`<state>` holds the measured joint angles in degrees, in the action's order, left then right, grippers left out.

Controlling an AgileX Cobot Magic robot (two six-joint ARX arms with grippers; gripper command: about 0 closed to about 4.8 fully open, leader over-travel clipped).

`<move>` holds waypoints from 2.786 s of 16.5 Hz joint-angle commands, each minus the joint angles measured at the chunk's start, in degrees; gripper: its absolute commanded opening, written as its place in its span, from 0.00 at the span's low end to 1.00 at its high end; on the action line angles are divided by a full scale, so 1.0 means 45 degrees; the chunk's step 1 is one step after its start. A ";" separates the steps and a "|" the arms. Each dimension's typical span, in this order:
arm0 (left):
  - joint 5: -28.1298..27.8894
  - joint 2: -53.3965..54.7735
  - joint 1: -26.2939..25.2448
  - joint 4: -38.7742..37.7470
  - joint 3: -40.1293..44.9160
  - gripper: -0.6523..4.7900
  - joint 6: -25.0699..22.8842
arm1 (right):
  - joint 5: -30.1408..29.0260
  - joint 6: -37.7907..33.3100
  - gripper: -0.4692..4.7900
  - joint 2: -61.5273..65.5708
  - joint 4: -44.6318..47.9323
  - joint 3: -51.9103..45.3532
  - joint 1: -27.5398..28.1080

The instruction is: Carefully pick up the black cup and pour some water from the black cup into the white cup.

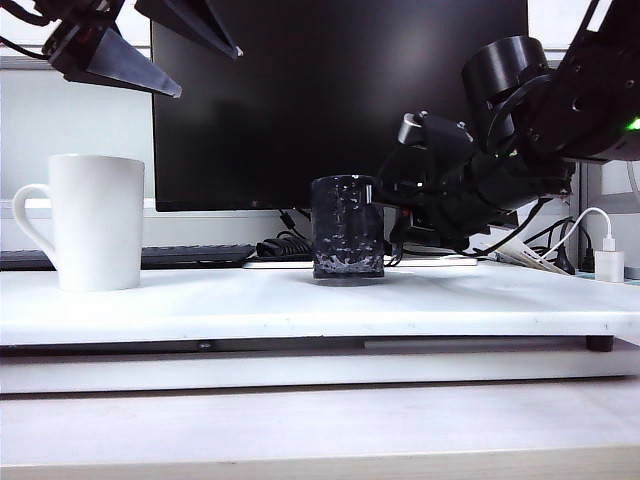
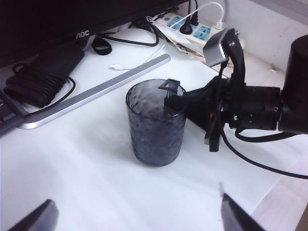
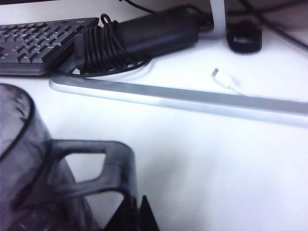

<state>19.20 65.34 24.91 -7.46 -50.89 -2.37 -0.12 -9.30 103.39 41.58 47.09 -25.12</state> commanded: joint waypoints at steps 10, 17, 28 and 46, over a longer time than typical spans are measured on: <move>0.0024 -0.0053 0.0015 0.0175 -0.0024 1.00 -0.0107 | -0.0029 0.0738 0.66 -0.0097 0.0879 0.0073 -0.0015; -0.3259 -0.5246 -0.0015 0.0029 -0.0049 1.00 -0.0423 | 0.0049 0.1894 0.71 -0.8165 -0.1831 -0.0204 0.0000; -0.5503 -1.4430 -0.0010 -0.8670 0.0792 1.00 0.2652 | -0.0767 0.0277 0.65 -2.2654 -1.7053 -0.1943 -0.0015; -0.5537 -1.4343 -0.0005 0.0049 1.1191 0.11 0.4017 | 0.1010 0.0403 0.09 -2.0580 -0.9408 -1.0365 -0.0005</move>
<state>-4.23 0.75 24.84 -7.90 -0.47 16.05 4.34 -7.49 10.85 -0.36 0.69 -25.06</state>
